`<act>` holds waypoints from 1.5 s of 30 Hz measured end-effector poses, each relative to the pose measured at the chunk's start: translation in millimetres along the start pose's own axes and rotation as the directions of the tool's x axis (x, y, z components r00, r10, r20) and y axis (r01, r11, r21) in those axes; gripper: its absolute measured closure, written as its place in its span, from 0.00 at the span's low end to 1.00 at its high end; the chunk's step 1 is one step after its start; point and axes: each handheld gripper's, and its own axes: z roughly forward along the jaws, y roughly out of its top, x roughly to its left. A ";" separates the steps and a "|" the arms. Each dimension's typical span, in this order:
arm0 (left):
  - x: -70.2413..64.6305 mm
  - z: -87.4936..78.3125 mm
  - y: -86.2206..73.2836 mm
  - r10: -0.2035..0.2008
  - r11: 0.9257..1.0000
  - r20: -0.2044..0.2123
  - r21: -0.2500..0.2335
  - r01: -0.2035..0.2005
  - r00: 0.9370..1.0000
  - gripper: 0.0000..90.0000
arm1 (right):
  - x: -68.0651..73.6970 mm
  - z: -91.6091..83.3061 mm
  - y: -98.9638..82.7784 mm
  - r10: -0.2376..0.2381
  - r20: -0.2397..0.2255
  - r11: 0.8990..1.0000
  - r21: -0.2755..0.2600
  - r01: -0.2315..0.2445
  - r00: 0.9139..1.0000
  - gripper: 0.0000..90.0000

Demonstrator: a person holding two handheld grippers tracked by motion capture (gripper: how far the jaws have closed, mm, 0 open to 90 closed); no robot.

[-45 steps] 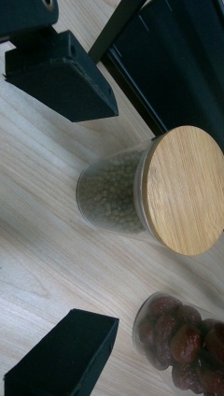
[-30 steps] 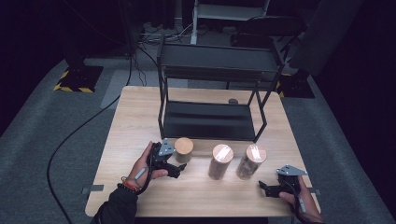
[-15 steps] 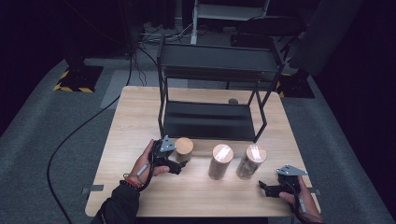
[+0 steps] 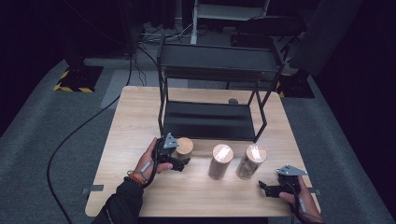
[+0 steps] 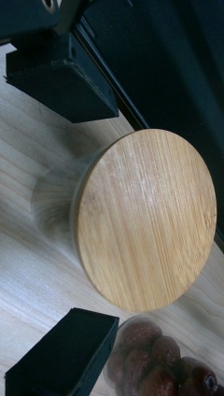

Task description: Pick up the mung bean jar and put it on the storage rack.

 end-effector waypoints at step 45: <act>-2.0 16.1 2.9 -0.021 0.999 -0.005 -0.029 0.021 1.000 0.22 | 0.0 0.0 0.0 0.000 0.000 1.000 0.000 0.000 1.000 0.00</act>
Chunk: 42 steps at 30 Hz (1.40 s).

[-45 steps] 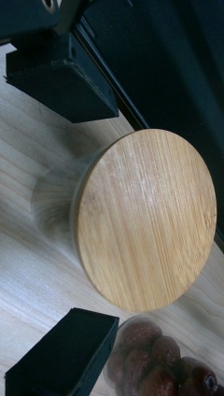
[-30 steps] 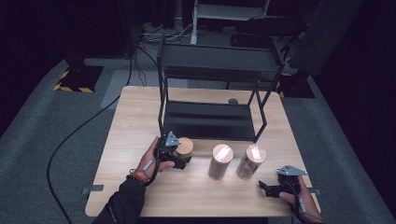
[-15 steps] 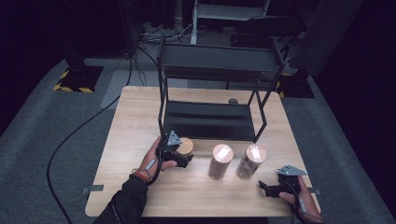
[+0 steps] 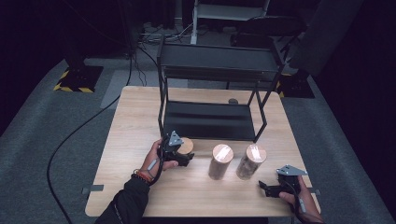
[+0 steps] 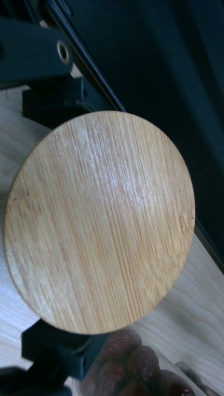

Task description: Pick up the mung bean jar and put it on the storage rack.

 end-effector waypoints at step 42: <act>-12.7 3.6 11.3 0.009 1.000 -0.052 -0.022 -0.010 0.999 0.28 | 0.0 0.0 0.2 -0.001 0.001 1.000 0.001 0.001 1.000 0.00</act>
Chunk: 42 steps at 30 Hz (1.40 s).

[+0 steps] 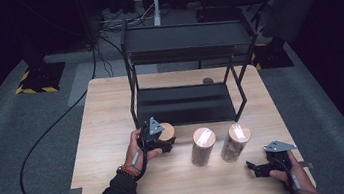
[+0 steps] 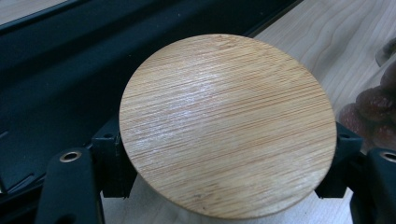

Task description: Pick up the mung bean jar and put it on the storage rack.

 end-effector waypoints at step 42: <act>-2.4 15.1 42.7 -0.056 0.998 -0.095 -0.036 0.053 0.994 0.28 | 0.0 0.0 0.0 0.000 0.000 1.000 0.000 0.000 1.000 0.00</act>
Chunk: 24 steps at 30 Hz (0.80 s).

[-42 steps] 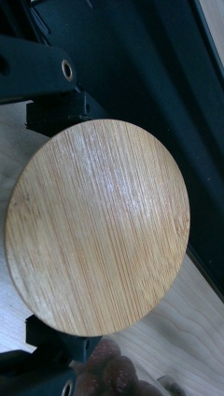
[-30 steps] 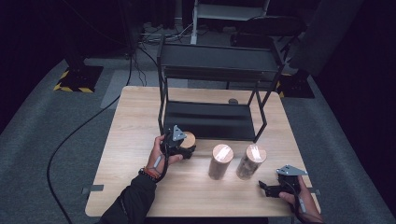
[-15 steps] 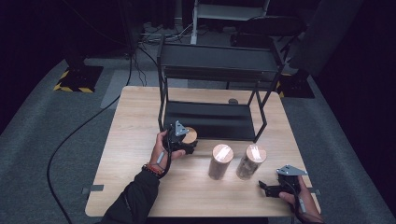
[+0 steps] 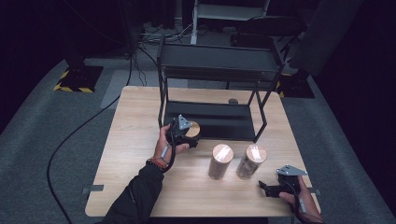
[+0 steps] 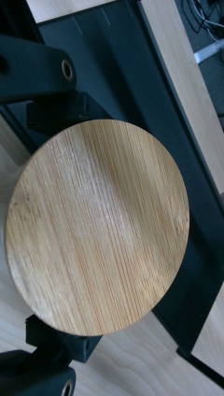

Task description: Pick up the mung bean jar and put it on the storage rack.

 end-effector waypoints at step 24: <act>1.3 21.7 27.0 -0.012 1.000 -0.031 -0.008 0.012 0.999 0.28 | 0.0 0.0 0.0 0.000 0.000 1.000 0.000 0.000 1.000 0.00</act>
